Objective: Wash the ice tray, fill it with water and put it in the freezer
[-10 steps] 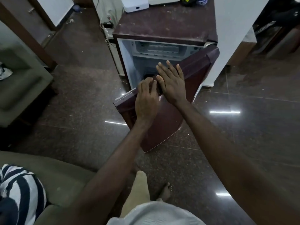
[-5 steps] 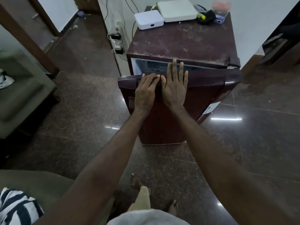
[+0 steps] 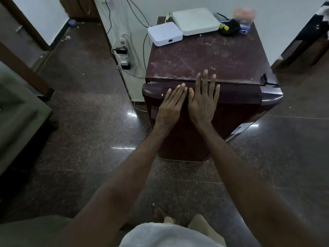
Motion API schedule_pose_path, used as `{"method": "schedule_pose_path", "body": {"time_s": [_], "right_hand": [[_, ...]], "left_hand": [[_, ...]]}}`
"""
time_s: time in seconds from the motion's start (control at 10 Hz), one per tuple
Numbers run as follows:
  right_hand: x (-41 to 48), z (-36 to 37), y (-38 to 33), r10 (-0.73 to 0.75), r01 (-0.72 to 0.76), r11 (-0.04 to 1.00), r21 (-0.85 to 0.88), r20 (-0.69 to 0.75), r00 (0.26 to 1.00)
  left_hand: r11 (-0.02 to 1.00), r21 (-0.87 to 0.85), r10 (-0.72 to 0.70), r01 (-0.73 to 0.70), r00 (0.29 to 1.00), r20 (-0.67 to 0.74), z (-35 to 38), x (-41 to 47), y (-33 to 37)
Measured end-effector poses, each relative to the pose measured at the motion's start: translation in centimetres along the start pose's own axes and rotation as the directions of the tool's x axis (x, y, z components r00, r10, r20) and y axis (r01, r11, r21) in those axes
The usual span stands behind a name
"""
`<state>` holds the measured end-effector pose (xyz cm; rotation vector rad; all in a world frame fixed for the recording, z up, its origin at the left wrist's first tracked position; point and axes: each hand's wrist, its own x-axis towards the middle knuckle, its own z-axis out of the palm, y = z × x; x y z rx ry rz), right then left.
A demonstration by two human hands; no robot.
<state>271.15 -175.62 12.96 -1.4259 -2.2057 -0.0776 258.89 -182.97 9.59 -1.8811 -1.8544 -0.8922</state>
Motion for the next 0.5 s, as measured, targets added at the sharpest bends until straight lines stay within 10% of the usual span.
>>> {"method": "schedule_pose_path", "body": {"time_s": [0.3, 0.5], "right_hand": [[0.9, 0.6, -2.9, 0.122, -0.123, 0.992, 0.029, 0.04, 0.992], [7.5, 0.1, -13.1, -0.056, 0.057, 0.988, 0.142, -0.011, 0.998]], "left_hand": [[0.996, -0.071, -0.055, 0.049, 0.995, -0.078, -0.6, 1.8, -0.2], [0.977, 0.01, -0.208, 0.214, 0.956, -0.205, -4.6, 6.8, -9.6]]}}
